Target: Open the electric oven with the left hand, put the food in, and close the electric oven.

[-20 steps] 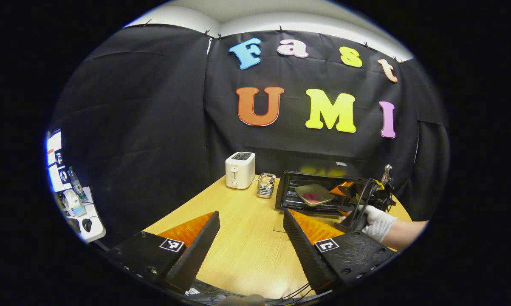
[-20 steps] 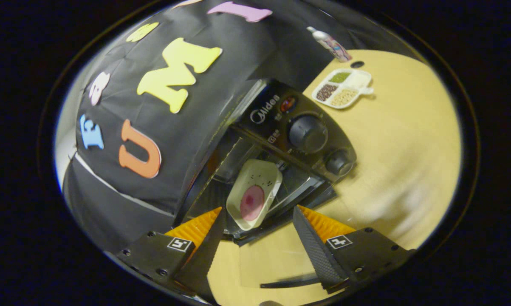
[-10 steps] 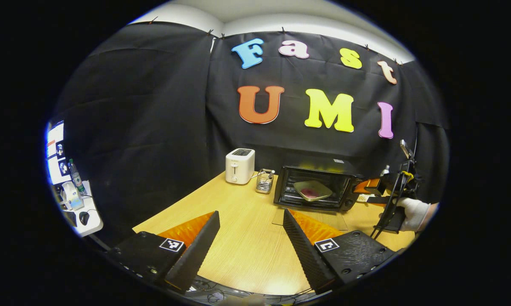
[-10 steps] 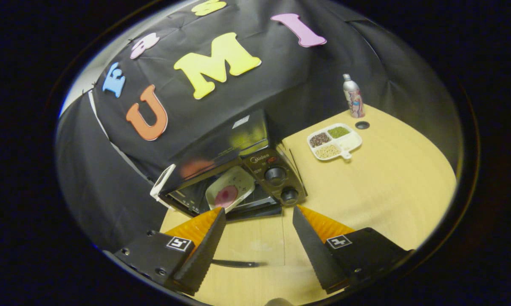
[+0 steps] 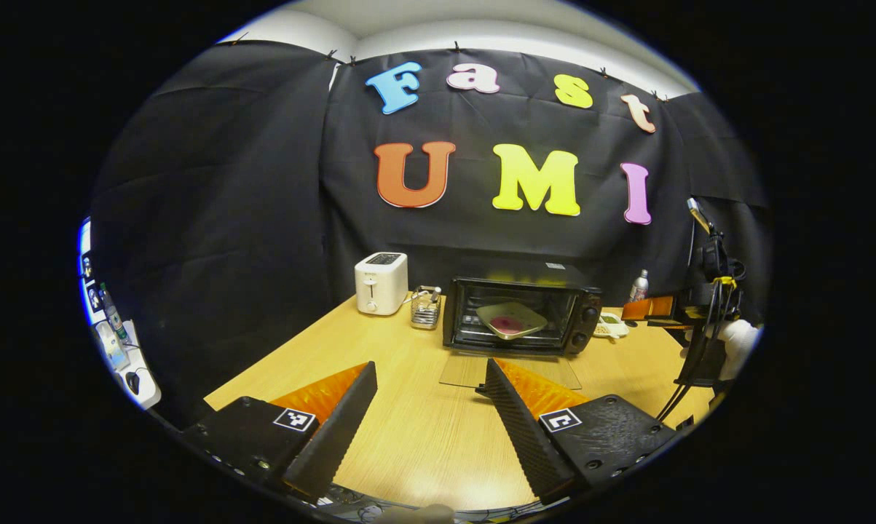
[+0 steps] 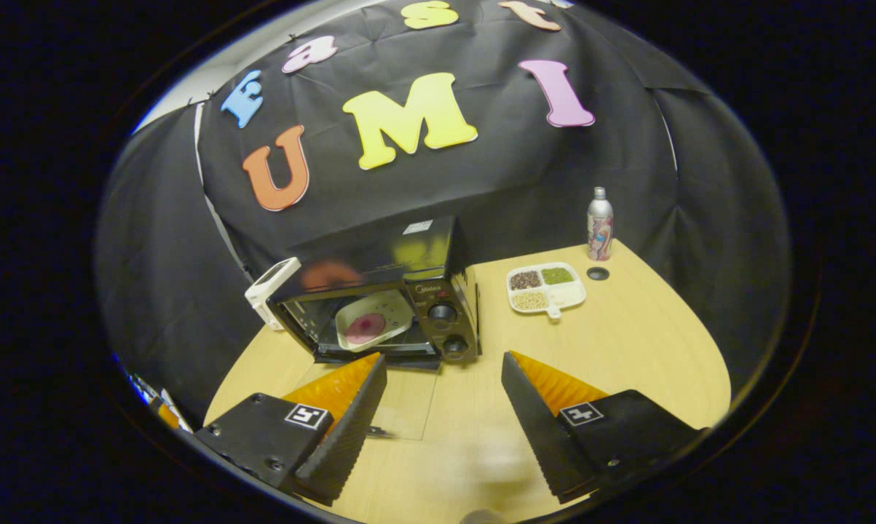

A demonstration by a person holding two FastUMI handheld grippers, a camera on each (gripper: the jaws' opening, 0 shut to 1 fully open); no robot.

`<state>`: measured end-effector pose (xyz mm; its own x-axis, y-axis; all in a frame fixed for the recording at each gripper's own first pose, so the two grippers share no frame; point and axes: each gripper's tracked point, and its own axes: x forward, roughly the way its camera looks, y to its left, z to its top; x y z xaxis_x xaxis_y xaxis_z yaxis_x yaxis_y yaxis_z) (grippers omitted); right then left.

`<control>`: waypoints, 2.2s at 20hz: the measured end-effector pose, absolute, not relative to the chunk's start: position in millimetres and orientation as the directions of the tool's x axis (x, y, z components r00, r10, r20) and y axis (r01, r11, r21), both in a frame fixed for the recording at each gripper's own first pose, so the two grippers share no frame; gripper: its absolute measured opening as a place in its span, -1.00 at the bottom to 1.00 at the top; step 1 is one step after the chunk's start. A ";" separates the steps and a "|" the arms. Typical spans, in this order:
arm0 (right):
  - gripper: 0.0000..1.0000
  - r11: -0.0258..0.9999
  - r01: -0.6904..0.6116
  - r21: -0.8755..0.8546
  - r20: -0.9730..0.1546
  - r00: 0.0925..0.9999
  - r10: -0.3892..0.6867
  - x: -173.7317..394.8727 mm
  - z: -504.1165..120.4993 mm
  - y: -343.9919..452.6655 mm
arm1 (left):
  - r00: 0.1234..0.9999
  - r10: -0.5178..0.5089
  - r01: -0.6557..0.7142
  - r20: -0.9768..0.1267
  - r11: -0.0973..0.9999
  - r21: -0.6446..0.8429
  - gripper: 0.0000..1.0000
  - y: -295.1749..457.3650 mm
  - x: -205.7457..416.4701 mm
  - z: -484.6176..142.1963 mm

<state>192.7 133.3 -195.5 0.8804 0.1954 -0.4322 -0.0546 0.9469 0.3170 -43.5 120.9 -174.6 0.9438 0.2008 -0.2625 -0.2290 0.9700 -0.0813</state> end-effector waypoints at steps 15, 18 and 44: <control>0.92 0.988 -0.086 0.131 -0.374 0.918 0.129 126.5 -150.6 91.5 | 0.913 -0.016 -0.008 -0.407 0.998 -0.059 0.92 43.1 31.3 -292.3; 0.92 0.991 -0.073 0.114 -0.382 0.917 0.112 116.9 -148.0 83.1 | 0.898 -0.050 0.027 -0.437 0.998 -0.058 0.92 24.2 48.4 -317.7; 0.93 0.992 -0.008 0.123 -0.441 0.895 0.062 113.3 -163.1 48.7 | 0.869 -0.047 0.047 -0.492 0.999 -0.012 0.94 19.0 112.3 -352.6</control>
<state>113.3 48.7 -163.1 0.8954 0.0624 -0.4408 -0.0084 0.9923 0.1234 112.3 19.0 -352.6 0.8694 -0.0471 -0.4918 0.0472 0.9988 -0.0121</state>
